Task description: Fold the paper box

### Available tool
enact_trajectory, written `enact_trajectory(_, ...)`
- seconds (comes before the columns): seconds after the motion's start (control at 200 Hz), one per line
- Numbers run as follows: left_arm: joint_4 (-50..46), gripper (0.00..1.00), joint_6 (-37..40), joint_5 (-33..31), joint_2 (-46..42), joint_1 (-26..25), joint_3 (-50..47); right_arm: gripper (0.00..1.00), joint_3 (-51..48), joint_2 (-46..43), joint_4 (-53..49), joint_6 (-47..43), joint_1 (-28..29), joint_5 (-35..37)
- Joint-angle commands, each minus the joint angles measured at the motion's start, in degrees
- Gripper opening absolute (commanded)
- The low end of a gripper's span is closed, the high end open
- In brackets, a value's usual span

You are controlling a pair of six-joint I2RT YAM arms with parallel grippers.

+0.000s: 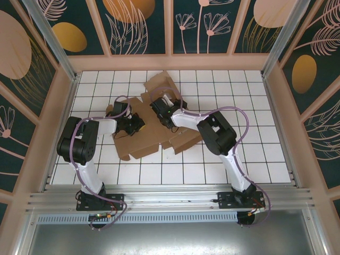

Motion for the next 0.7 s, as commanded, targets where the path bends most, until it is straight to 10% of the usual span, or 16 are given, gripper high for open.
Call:
enact_trajectory(0.0, -1.6, 0.00, 1.4, 0.4, -1.2, -0.1, 0.7, 0.13, -2.9, -0.8, 2.9, -3.0, 1.1, -2.1)
enact_trajectory(0.17, -2.1, 0.00, 1.8, 0.1, -2.3, 0.0, 0.6, 0.25, 1.8, -5.0, -7.8, 11.9, -2.1, -15.3)
enact_trajectory(0.42, -3.6, 0.00, 2.1, -0.2, -4.7, 0.0, 0.7, 0.71, -6.1, -21.2, -4.5, 23.4, -9.2, -41.9)
enact_trajectory(0.55, -5.4, 0.00, 2.7, -0.5, -6.8, 0.0, 1.3, 0.69, -11.7, -28.0, -2.8, 33.7, -13.8, -51.6)
enact_trajectory(0.696, -10.6, 0.00, 6.2, -3.9, -10.8, 0.0, 3.4, 0.41, -16.9, -29.9, -4.4, 44.3, -14.0, -59.7)
